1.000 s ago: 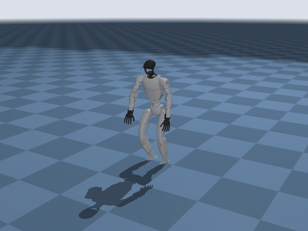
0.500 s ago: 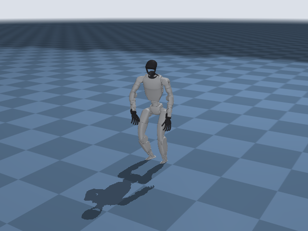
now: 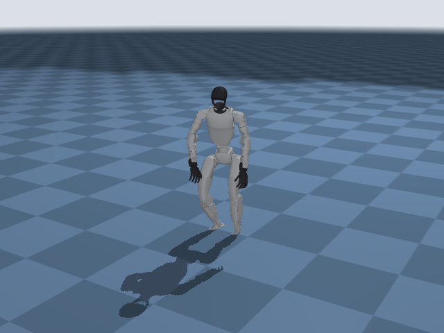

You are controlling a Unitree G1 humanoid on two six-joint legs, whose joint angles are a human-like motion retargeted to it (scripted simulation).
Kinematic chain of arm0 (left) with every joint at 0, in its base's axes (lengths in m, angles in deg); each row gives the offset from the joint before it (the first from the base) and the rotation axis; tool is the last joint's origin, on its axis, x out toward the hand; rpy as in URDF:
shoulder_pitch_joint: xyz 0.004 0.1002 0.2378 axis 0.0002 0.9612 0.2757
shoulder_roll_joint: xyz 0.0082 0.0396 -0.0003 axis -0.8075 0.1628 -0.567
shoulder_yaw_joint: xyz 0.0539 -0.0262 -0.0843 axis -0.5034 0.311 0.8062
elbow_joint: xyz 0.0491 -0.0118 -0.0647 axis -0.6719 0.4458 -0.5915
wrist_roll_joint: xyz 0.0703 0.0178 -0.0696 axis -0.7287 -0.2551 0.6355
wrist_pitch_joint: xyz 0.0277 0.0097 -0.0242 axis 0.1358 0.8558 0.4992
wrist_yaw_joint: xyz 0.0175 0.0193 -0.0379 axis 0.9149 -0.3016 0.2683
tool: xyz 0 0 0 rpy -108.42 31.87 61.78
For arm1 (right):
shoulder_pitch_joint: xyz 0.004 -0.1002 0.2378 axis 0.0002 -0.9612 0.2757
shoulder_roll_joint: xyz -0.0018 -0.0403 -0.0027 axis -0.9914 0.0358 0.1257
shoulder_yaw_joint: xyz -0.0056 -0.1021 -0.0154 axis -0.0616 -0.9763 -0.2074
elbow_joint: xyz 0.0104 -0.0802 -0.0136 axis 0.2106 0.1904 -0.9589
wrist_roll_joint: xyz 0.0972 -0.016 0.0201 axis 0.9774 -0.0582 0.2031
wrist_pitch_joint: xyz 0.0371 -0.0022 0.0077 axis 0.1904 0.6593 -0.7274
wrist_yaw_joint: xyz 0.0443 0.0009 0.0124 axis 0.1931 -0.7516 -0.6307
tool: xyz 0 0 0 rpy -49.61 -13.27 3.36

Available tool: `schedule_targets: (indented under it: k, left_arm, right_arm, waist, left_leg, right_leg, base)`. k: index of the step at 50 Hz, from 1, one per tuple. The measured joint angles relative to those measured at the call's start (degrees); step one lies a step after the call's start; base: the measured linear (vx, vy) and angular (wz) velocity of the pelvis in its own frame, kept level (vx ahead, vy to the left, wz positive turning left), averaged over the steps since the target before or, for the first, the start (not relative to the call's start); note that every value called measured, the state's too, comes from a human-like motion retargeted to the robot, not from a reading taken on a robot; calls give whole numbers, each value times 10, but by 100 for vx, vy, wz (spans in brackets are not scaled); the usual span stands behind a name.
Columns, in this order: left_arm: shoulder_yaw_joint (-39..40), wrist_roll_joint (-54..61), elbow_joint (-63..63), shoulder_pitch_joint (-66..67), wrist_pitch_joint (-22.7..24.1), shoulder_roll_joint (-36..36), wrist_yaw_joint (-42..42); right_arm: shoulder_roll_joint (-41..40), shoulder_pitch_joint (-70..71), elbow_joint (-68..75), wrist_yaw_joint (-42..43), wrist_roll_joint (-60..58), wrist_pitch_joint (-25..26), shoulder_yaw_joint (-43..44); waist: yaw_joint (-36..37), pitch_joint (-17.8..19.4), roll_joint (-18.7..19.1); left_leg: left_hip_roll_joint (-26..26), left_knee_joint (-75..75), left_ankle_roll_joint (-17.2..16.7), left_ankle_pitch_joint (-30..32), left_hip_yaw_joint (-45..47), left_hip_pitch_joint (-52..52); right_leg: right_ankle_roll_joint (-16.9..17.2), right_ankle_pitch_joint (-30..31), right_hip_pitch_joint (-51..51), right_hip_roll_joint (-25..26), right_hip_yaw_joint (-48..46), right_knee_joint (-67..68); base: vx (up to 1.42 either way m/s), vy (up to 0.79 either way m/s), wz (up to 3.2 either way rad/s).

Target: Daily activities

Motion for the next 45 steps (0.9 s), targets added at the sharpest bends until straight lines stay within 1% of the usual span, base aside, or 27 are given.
schedule_targets:
  k: [13, 25, 37, 45]
  left_arm:
    - [-7, 4, -11, -7, -1, -2, 0]
    - [-9, -1, -20, -5, -4, -9, -1]
    - [-11, -5, -26, -12, -1, -13, -19]
    - [-9, -1, -35, -19, 5, -12, -33]
  right_arm:
    - [-11, 5, 32, -3, -26, 19, -25]
    - [-21, 12, 19, -8, -60, 25, -47]
    - [-29, 26, 24, 10, -124, 36, -73]
    - [-33, 25, 41, 42, -132, 56, -67]
  waist:
    - [5, 0, -5]
    - [12, -10, -16]
    - [27, -5, -19]
    - [33, 3, -14]
  left_leg:
    - [7, -68, -10, 37, -15, 23]
    - [22, -139, -19, 73, -28, 55]
    - [28, -144, -27, 76, -45, 58]
    - [33, -144, -33, 75, -55, 56]
  right_leg:
    - [-1, 1, -2, -5, -7, 2]
    - [2, 5, 5, -2, -15, -4]
    - [1, 7, 18, 1, -33, -10]
    - [-4, 10, 24, 4, -45, -13]
  base:
    - [0, 0, 0]
    - [0, 0, 0]
    - [0, 0, 0]
    - [0, 0, 0]
